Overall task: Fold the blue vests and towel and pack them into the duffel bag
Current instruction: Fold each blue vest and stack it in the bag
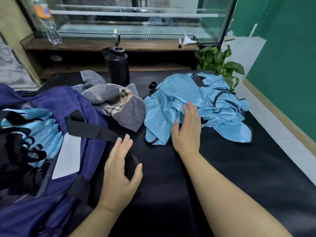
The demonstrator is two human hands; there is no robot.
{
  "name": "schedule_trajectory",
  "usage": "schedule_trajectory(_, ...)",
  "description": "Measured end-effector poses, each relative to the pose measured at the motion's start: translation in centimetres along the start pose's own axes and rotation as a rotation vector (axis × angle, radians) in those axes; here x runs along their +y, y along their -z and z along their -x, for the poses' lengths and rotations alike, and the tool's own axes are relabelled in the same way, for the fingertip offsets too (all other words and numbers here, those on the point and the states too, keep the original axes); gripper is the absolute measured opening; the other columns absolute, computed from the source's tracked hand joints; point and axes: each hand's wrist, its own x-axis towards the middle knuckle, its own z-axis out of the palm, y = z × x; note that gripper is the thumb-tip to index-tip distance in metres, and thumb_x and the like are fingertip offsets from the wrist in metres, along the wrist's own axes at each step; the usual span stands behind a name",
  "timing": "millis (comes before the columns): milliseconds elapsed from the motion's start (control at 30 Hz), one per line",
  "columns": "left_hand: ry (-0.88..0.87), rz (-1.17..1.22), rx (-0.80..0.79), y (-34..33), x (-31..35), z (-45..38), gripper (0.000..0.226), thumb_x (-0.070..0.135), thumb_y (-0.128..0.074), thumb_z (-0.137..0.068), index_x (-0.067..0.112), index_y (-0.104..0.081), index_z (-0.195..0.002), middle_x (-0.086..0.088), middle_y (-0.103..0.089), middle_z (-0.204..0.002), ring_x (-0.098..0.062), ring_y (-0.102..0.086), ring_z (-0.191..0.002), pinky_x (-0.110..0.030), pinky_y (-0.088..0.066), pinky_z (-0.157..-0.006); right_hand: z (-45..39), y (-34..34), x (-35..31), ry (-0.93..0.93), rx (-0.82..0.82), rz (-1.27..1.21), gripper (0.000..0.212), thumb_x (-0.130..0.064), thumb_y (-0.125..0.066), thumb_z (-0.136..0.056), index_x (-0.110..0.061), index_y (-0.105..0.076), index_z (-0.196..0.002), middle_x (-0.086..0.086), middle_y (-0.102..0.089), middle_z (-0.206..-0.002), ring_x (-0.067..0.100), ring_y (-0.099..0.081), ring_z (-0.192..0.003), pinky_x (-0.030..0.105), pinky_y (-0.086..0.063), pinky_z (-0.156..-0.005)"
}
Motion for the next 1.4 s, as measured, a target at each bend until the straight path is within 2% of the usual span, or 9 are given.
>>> schedule_trajectory(200,0.086,0.016,-0.135,-0.5,-0.1,0.5,0.036,0.039,-0.046,-0.085,0.05,-0.044,-0.119,0.023,-0.067,-0.093,0.001,-0.055,-0.11,-0.02,-0.037,-0.095,-2.8,-1.3,0.8,-0.031,-0.098,-0.058,0.061,-0.023,-0.044,-0.098,-0.011,-0.018,-0.151,0.001,-0.012,-0.161,0.018,-0.024,-0.144,0.034,-0.025,-0.112)
schedule_trajectory(433,0.189,0.041,-0.065,-0.2,-0.1,0.3,0.023,0.046,-0.034,-0.084,0.04,-0.057,-0.088,0.01,-0.062,-0.067,0.002,-0.052,-0.062,-0.007,-0.035,-0.059,-3.2,-1.1,1.2,-0.256,-0.124,-0.223,0.062,-0.04,-0.043,-0.098,-0.024,-0.019,-0.152,-0.001,-0.056,-0.122,0.016,-0.053,-0.112,0.037,-0.046,-0.093)
schedule_trajectory(633,0.178,0.073,-0.048,0.0,-0.2,0.3,0.028,0.046,-0.034,-0.086,0.036,-0.059,-0.078,0.007,-0.06,-0.059,-0.006,-0.054,-0.064,-0.012,-0.036,-0.059,-2.3,-1.2,1.9,-0.095,-0.131,-0.006,0.022,-0.026,-0.052,-0.096,-0.009,-0.061,-0.085,0.005,-0.057,-0.081,0.024,-0.052,-0.078,0.041,-0.044,-0.074)
schedule_trajectory(767,0.251,0.104,-0.057,0.0,0.0,0.1,0.031,0.052,-0.04,-0.077,0.031,-0.062,-0.069,0.004,-0.06,-0.06,-0.007,-0.057,-0.063,-0.013,-0.038,-0.059,0.6,0.1,1.6,0.158,0.003,0.162,0.009,-0.015,-0.063,-0.087,-0.008,-0.062,-0.083,0.01,-0.058,-0.109,0.028,-0.048,-0.099,0.039,-0.04,-0.083)
schedule_trajectory(833,0.276,0.103,-0.09,0.0,0.0,-0.1,0.031,0.055,-0.042,-0.074,0.031,-0.062,-0.075,0.003,-0.06,-0.062,-0.009,-0.057,-0.065,-0.015,-0.04,-0.062,2.4,1.4,1.2,0.297,-0.167,0.127,0.011,-0.015,-0.054,-0.091,-0.007,-0.058,-0.084,0.008,-0.059,-0.108,0.026,-0.05,-0.1,0.037,-0.04,-0.088)
schedule_trajectory(933,0.335,0.097,-0.158,0.2,-0.1,-0.4,0.025,0.052,-0.05,-0.077,0.031,-0.062,-0.074,0.001,-0.06,-0.061,-0.015,-0.058,-0.071,-0.024,-0.044,-0.068,5.2,4.2,0.1,0.183,-0.463,0.063,0.022,-0.022,-0.041,-0.101,-0.008,-0.05,-0.086,0.004,-0.052,-0.081,0.022,-0.046,-0.078,0.035,-0.039,-0.077)
schedule_trajectory(1067,0.392,0.003,-0.294,1.0,0.4,-0.8,0.021,0.029,-0.055,-0.091,0.028,-0.063,-0.071,0.0,-0.063,-0.07,-0.017,-0.057,-0.078,-0.023,-0.04,-0.067,8.9,7.2,-0.4,0.093,-0.459,0.065,0.025,-0.027,-0.035,-0.103,-0.011,-0.048,-0.089,0.0,-0.048,-0.077,0.019,-0.042,-0.071,0.03,-0.028,-0.065)
schedule_trajectory(1233,0.371,-0.354,-0.344,3.1,1.6,-0.3,0.034,0.04,-0.046,-0.095,0.015,-0.056,-0.074,0.001,-0.06,-0.068,-0.02,-0.051,-0.081,-0.029,-0.031,-0.065,11.9,9.7,-0.7,-0.045,-0.458,0.101,0.022,-0.03,-0.032,-0.103,-0.017,-0.04,-0.088,0.0,-0.051,-0.074,0.019,-0.046,-0.068,0.03,-0.029,-0.061)
schedule_trajectory(1400,0.397,-0.646,-0.441,5.6,3.8,1.5,0.025,0.046,-0.042,-0.094,0.031,-0.054,-0.11,0.012,-0.065,-0.101,-0.011,-0.057,-0.105,-0.036,-0.023,-0.104,13.2,11.3,-1.4,-0.157,-0.525,0.013,0.022,-0.029,-0.037,-0.102,-0.016,-0.045,-0.086,-0.003,-0.051,-0.07,0.017,-0.048,-0.066,0.032,-0.035,-0.064)
